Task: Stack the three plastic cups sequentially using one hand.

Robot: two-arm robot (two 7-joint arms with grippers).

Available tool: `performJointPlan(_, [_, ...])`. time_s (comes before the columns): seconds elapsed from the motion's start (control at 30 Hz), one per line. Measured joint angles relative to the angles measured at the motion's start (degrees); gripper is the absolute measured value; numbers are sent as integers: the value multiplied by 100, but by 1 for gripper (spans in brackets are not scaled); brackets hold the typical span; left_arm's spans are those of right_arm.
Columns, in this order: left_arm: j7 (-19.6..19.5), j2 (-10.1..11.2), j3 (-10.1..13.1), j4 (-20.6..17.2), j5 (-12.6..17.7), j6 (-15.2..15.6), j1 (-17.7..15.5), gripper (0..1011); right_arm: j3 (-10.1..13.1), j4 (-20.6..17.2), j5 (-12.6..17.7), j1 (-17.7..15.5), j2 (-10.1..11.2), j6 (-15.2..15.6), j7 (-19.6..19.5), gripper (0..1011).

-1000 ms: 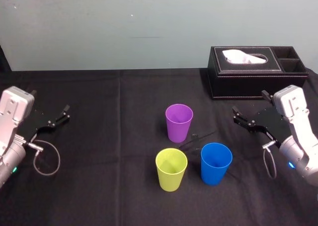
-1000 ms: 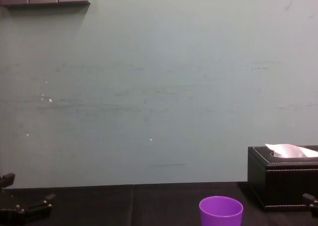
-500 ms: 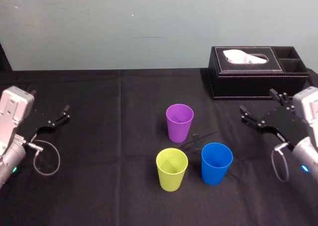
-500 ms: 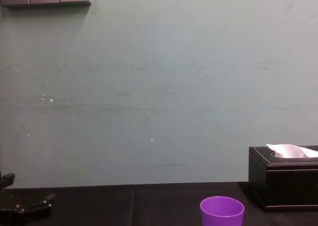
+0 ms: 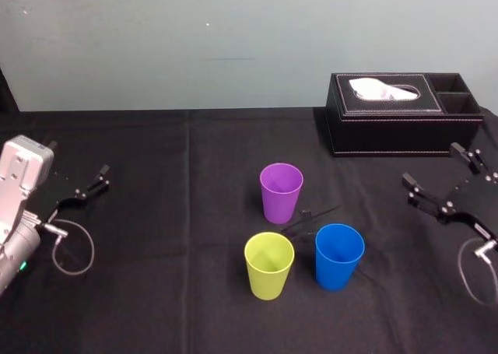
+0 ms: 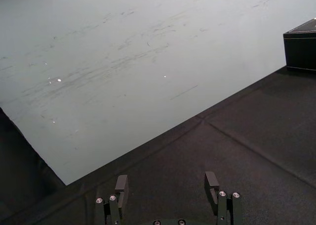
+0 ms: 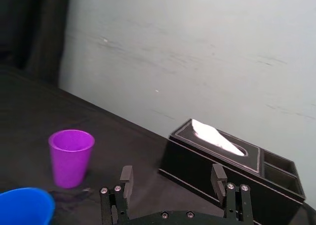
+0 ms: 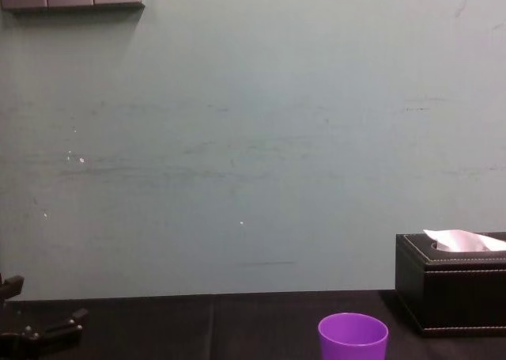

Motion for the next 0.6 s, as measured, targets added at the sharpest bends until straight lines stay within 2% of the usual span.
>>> performJointPlan(0.17, [0, 0, 0, 0, 0, 0, 0, 1010, 178, -165, 342, -294, 251, -153, 482, 1000])
performJointPlan(0.3, [0, 0, 0, 0, 0, 0, 0, 1010, 267, -209, 679, -465, 513, -290, 1134, 1000])
performJointPlan(0.37, [0, 0, 0, 0, 0, 0, 0, 1010, 289, -194, 841, -504, 629, -340, 1493, 1000])
performJointPlan(0.6, [0, 0, 0, 0, 0, 0, 0, 1010, 292, 6, 1164, -482, 829, -431, 2375, 1000])
